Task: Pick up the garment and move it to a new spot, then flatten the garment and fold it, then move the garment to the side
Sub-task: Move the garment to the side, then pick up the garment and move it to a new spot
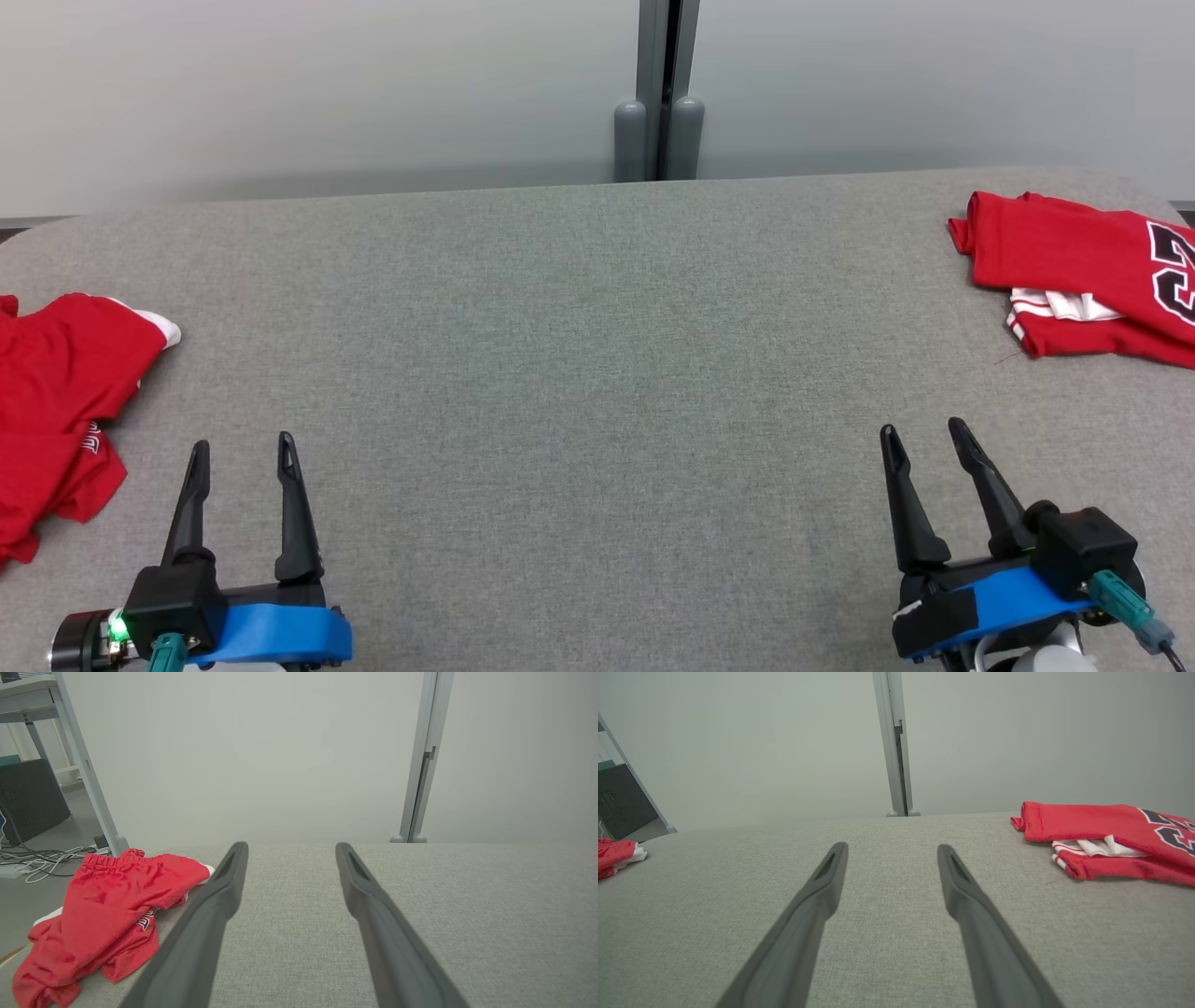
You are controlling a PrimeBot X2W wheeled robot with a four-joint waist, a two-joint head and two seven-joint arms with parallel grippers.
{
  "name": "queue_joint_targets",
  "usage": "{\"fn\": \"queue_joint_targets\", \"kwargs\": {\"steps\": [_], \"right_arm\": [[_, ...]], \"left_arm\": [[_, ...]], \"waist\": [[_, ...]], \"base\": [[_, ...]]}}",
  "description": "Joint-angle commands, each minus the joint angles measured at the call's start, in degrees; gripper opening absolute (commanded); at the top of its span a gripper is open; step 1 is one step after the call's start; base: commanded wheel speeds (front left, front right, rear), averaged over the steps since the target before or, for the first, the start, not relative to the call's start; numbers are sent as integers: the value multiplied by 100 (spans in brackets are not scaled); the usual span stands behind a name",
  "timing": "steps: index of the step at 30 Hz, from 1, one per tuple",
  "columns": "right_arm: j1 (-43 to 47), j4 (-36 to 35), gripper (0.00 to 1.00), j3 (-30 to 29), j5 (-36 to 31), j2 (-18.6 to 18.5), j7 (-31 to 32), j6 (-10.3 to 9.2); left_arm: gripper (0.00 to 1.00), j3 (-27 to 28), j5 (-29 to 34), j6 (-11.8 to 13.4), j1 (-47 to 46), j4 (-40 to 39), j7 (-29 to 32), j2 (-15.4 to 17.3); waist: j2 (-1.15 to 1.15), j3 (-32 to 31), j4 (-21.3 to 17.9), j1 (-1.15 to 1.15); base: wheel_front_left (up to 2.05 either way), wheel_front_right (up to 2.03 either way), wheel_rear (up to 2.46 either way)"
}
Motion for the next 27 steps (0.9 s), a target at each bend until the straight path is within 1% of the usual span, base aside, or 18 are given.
{"fn": "queue_joint_targets", "kwargs": {"steps": [1,8,19,27], "right_arm": [[89,-49,100,-20,-68,33,-17,1],[205,-74,100,-168,-117,81,-17,1],[299,-4,100,-169,-71,97,-18,1],[315,11,100,-158,-51,95,-18,1]], "left_arm": [[100,-9,19,-9,42,17,-2,0],[100,28,7,-43,79,87,-2,-12],[100,83,79,-48,112,149,-2,6],[100,157,69,-5,104,164,-2,29]], "waist": [[0,-15,-1,1],[0,-115,-31,1],[0,-204,-31,1],[0,-232,143,1]], "base": [[0,0,0],[0,0,0],[0,0,0],[0,0,0]]}}
